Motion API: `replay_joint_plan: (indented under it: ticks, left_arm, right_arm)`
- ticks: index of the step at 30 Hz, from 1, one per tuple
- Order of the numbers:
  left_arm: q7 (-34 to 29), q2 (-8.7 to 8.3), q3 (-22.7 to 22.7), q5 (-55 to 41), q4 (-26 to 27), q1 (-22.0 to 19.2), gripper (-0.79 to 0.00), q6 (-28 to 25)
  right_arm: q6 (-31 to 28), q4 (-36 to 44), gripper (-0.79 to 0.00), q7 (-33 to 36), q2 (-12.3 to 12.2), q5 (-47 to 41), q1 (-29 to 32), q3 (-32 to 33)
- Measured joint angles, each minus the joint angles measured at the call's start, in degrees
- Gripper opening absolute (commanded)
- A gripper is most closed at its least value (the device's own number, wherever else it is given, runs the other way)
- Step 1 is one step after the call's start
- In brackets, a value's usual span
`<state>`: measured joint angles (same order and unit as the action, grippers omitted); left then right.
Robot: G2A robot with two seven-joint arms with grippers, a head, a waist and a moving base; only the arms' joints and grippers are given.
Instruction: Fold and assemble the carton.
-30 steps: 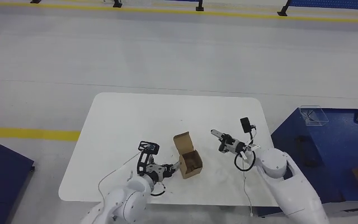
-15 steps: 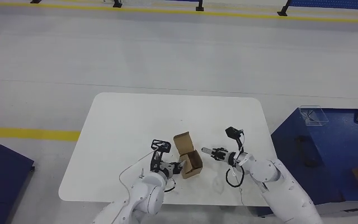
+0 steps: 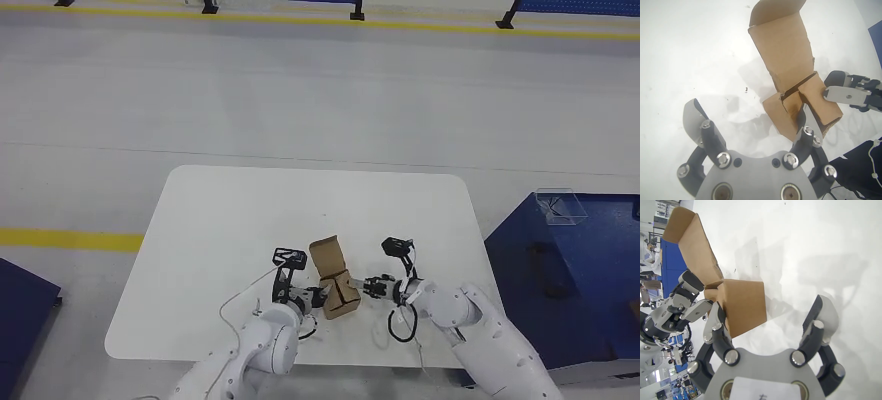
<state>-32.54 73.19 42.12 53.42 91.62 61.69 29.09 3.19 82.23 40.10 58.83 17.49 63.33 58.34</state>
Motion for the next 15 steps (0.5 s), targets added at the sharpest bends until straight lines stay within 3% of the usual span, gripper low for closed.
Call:
replay_joint_plan:
  ticks: [6, 11, 15]
  left_arm:
    - [2.5, 0.17, 4.5, -8.22, -1.29, 0.43, 0.0, -8.23]
    - [4.8, -0.54, 11.66, -20.03, -2.42, 1.6, 0.0, -22.48]
    - [-0.43, -0.51, 14.43, -30.3, -7.63, -0.93, -0.043, -32.56]
  right_arm:
    - [-1.42, -0.27, 0.0, -0.22, 0.56, -4.79, -0.96, 0.97]
    - [-2.25, 1.72, 0.0, -0.56, -0.02, -11.06, 0.89, 6.19]
    - [-2.39, 2.9, 0.0, -1.7, -0.44, -13.87, 2.6, 9.77]
